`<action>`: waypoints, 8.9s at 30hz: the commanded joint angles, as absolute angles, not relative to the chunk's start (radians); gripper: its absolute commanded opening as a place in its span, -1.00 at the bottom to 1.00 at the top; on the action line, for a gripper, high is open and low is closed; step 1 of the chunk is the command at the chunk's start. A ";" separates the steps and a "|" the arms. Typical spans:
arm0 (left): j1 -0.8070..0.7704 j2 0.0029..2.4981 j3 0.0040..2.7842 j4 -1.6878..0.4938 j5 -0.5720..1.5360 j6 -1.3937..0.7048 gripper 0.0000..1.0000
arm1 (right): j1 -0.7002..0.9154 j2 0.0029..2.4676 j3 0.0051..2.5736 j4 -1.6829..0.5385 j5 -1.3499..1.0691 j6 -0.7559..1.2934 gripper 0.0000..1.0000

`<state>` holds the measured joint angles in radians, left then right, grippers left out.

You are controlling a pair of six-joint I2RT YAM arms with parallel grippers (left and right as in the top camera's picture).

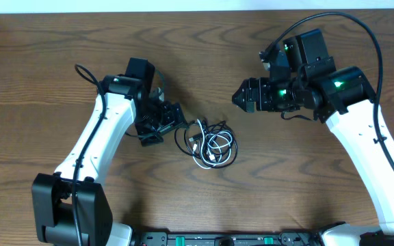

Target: Untangle cables

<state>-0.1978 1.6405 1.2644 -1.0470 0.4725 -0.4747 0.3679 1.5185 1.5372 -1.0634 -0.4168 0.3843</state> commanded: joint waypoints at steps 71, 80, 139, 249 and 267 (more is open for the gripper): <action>-0.548 1.301 1.463 -0.717 0.426 -0.720 -0.85 | 0.406 1.532 1.451 -1.026 -0.342 0.467 0.99; -0.548 1.299 1.463 -0.633 0.520 -0.723 -0.85 | 0.434 1.532 1.289 -0.867 -0.293 0.500 0.99; -0.476 1.358 1.442 -0.979 0.163 -0.712 -0.39 | 0.339 1.396 1.060 -0.643 -0.555 0.527 0.41; -0.477 1.436 1.430 -0.783 0.617 -0.987 -0.17 | 0.278 1.420 1.158 -0.563 -1.376 0.297 -0.97; -0.477 1.436 1.430 -0.783 0.618 -1.005 -0.85 | 0.292 1.420 1.158 -0.573 -1.277 0.299 -0.98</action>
